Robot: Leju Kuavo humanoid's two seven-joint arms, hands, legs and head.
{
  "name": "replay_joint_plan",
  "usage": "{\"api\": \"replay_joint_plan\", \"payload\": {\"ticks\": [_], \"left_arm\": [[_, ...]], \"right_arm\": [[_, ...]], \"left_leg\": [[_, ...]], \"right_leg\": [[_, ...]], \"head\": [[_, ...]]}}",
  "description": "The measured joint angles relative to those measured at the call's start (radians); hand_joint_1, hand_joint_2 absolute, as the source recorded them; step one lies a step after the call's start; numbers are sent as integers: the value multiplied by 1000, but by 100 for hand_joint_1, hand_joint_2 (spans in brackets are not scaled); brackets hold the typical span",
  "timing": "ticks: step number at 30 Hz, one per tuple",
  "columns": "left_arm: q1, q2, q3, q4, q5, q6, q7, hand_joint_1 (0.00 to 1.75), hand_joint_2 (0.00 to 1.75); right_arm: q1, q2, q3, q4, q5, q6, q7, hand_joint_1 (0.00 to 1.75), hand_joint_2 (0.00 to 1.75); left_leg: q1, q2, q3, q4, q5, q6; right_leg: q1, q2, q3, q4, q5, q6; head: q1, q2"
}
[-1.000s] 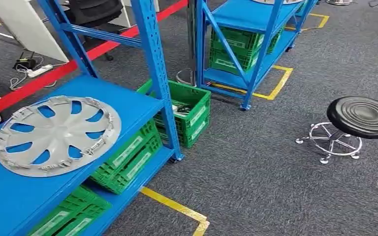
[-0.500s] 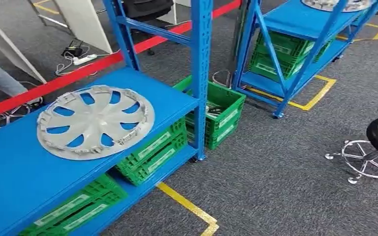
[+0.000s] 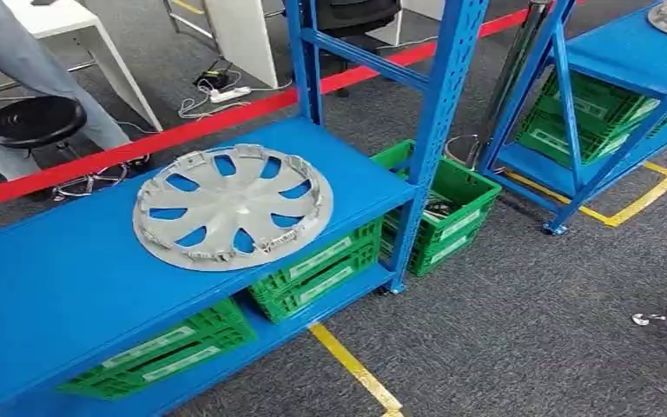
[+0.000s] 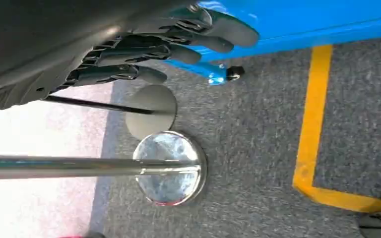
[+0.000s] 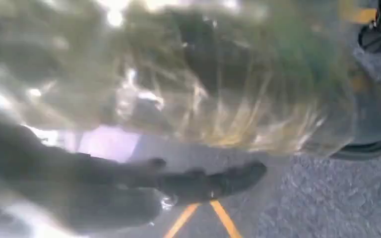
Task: Take the parts from the cabinet and place them on the table.
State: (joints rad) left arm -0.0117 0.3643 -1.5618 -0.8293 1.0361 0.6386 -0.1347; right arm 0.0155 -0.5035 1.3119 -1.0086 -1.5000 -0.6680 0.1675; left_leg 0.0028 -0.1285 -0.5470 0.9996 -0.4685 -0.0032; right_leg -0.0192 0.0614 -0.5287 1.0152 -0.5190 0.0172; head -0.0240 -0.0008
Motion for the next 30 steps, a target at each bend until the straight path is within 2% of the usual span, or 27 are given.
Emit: {"api": "replay_joint_plan", "payload": {"ticks": [1,2,3,4,5,6,7,8,9,10,11,12,13,14,16,17,18,19,21,22,23,24,25,26,27,28,30], "left_arm": [[2,2,-1,0,0,0,0,0,0],[3,2,-2,0,0,0,0,0,0],[3,1,-2,0,0,0,0,0,0],[0,1,-1,0,0,0,0,0,0],[-2,1,-1,0,0,0,0,0,0],[-4,0,-1,0,0,0,0,0,0],[-3,-1,-1,0,0,0,0,0,0],[-1,-1,-1,0,0,0,0,0,0],[3,-1,-1,0,0,0,0,0,0],[4,0,-2,0,0,0,0,0,0],[4,1,-2,0,0,0,0,0,0],[3,2,-2,0,0,0,0,0,0],[-3,2,-1,0,-1,0,0,0,0],[-4,2,-1,0,-2,0,0,0,0],[2,2,-2,0,-2,0,0,0,0],[4,2,-2,0,-2,0,0,0,0],[6,1,-2,0,-2,0,0,0,0],[5,1,-2,0,-2,2,0,0,0],[0,-1,-2,0,0,3,-1,0,0],[0,-2,-2,0,0,3,-1,0,0],[1,-2,-2,0,0,4,-1,0,0],[2,-2,-2,0,0,4,-1,0,0],[2,-2,-2,0,0,4,-1,0,0],[2,-2,-2,-1,4,5,-2,0,0],[2,-2,-2,-1,11,5,-3,0,0],[-3,-2,-2,-1,17,6,-3,0,0],[-2,-2,-2,-3,21,7,-5,0,0]], "right_arm": [[-1,0,0,0,0,-2,0,0,0],[-3,0,1,0,0,-3,1,0,0],[-2,0,1,0,0,-5,2,0,0],[0,0,2,0,0,-6,0,0,0],[2,0,3,0,0,-7,0,0,0],[3,0,4,0,0,-10,0,0,0],[3,0,6,0,0,-11,0,0,0],[3,0,7,0,0,-12,0,0,0],[2,0,8,0,2,-13,0,0,0],[2,0,8,0,3,-13,0,0,0],[1,0,8,0,5,-15,0,0,0],[1,0,8,0,7,-17,0,0,0],[1,0,9,0,12,-20,0,0,0],[-1,0,10,-1,13,-24,0,0,0],[-8,0,12,-1,14,-27,0,0,0],[-11,0,13,-1,15,-28,0,0,0],[-12,0,14,-1,15,-28,0,0,0],[-12,0,17,-2,14,-28,0,0,0],[-11,-2,26,-1,13,-29,0,0,0],[-10,-2,28,-1,13,-29,0,0,0],[-8,-1,30,-1,13,-29,0,0,0],[-7,-1,32,-1,13,-29,0,0,0],[-7,-2,35,-1,13,-29,0,0,0],[-7,-2,36,-1,13,-29,0,0,0],[-6,-1,39,-1,12,-29,0,0,0],[-4,-2,43,-1,11,-29,-2,0,0],[-8,-1,46,-1,10,-29,-12,0,0]], "left_leg": [[0,-11,-3,1,-1,-5],[1,17,-3,9,-11,-9],[-4,79,-18,42,-36,-14],[-2,107,-53,110,-76,-20],[0,117,-97,199,-120,-24],[1,119,-137,281,-149,-26],[2,119,-157,320,-152,-27],[3,120,-152,312,-131,-26],[2,122,-128,262,-91,-23],[1,129,-85,179,-43,-18],[-3,152,-37,87,-2,-8],[-12,204,-8,29,2,2],[-16,202,1,8,-10,8],[-16,194,-5,12,-10,9],[-17,170,-6,9,-10,18],[-5,159,6,-6,0,26],[-5,152,7,-9,1,29],[-3,142,5,-9,3,33],[-3,118,4,-9,2,34],[-4,104,4,-8,2,34],[-4,91,6,-8,1,34],[-4,77,8,-8,0,34],[-3,63,12,-8,-2,31],[-2,51,17,-7,-5,27],[-2,41,16,-6,-9,21],[-9,28,11,10,-17,14],[-6,6,6,7,-17,5]], "right_leg": [[-2,-11,2,-2,2,-6],[-6,-25,4,-8,5,-13],[-5,-36,6,-9,3,-19],[-3,-52,6,-9,1,-23],[-2,-68,5,-9,0,-26],[0,-84,5,-9,-2,-27],[1,-98,6,-9,-4,-28],[1,-110,8,-9,-5,-29],[2,-122,12,-9,-8,-28],[4,-133,17,-9,-11,-27],[4,-145,23,-9,-14,-25],[8,-155,21,-9,-18,-22],[13,-163,22,-6,-26,-13],[14,-176,20,-9,-26,-9],[13,-198,41,-17,-27,0],[11,-188,37,-13,-36,9],[9,-124,31,9,-53,14],[7,-84,0,72,-90,15],[7,-63,-86,236,-155,17],[8,-62,-123,295,-165,19],[7,-63,-143,311,-156,20],[7,-62,-142,287,-126,19],[6,-60,-119,222,-72,19],[4,-44,-84,135,-16,18],[-3,8,-54,56,23,19],[-6,29,-32,1,20,16],[0,3,-27,14,13,-1]], "head": [[0,0],[0,0],[-6,0],[-11,0],[-11,0],[-11,0],[-12,0],[-12,0],[-12,0],[-12,0],[-12,0],[-11,0],[-14,0],[-11,0],[-13,0],[-14,0],[-5,0],[-3,0],[-4,0],[-3,0],[-2,0],[-3,0],[-3,0],[-2,0],[0,0],[3,0],[0,0]]}}
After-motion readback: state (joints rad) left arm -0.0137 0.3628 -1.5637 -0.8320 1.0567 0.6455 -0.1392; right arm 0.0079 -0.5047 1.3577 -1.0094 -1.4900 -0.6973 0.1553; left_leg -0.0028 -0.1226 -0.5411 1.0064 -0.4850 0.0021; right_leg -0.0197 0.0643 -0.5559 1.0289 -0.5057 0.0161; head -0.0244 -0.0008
